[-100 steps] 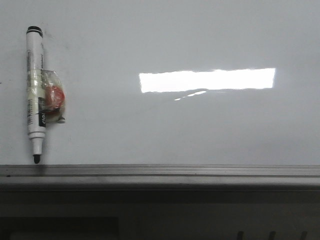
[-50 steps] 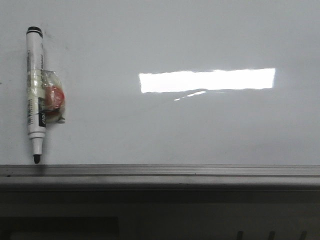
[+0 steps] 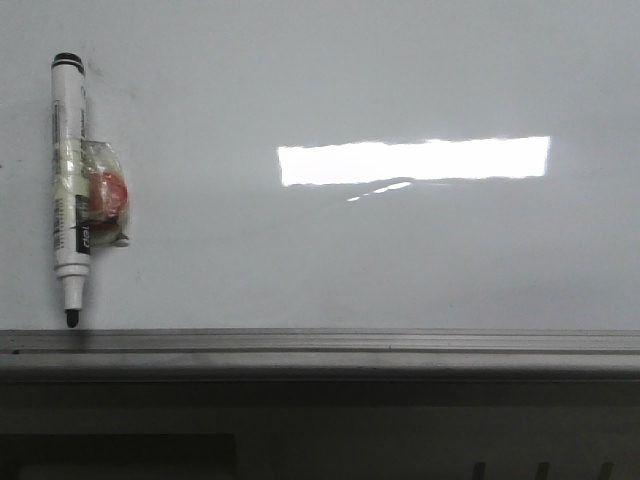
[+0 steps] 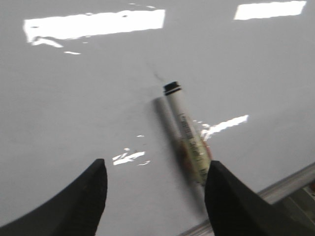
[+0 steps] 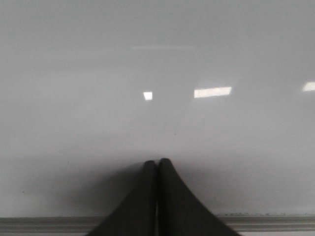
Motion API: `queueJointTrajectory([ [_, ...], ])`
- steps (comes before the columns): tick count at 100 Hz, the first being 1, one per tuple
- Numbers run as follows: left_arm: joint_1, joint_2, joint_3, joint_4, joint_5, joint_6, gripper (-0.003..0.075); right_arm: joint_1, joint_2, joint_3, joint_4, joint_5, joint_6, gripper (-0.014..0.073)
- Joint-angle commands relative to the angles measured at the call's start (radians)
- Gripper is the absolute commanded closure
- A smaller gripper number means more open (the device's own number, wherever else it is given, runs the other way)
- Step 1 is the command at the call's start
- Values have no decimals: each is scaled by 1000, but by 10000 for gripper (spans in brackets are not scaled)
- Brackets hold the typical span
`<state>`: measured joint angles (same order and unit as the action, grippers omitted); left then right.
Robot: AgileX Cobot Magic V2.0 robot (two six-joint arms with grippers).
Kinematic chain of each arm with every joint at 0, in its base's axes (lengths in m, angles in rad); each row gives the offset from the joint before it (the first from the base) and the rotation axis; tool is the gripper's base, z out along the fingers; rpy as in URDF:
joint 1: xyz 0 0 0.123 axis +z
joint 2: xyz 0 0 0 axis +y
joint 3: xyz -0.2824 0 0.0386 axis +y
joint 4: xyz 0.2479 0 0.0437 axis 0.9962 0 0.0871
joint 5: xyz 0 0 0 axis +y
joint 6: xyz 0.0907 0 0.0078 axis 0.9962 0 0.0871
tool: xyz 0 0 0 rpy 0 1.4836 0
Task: Write number 3 on whiteboard
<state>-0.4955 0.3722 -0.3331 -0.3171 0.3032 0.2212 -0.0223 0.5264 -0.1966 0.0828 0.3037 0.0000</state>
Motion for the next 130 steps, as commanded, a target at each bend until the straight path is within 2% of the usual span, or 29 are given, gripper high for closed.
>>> queueJointTrajectory([
  [1, -68, 12, -37, -20, -120, 3, 310, 0, 16, -35, 3, -64, 0, 658],
  [12, -122, 20, -37, -20, -180, 3, 310, 0, 16, -35, 3, -68, 0, 658],
  [23, -155, 62, -37, -27, -185, 3, 310, 0, 16, -35, 3, -70, 0, 658],
  [39, -215, 155, -37, -77, -185, 3, 309, 0, 16, -35, 3, -81, 0, 658],
  [63, -289, 307, -37, -187, -280, 3, 309, 0, 16, -35, 3, -81, 0, 658],
  [102, -300, 496, -37, -311, -351, 1, 309, 0, 16, -35, 3, -85, 0, 658],
  [120, -300, 576, -37, -334, -450, 1, 310, 0, 16, -35, 3, -85, 0, 658],
  [130, -300, 621, -37, -369, -458, 1, 310, 0, 16, -35, 3, -85, 0, 658],
])
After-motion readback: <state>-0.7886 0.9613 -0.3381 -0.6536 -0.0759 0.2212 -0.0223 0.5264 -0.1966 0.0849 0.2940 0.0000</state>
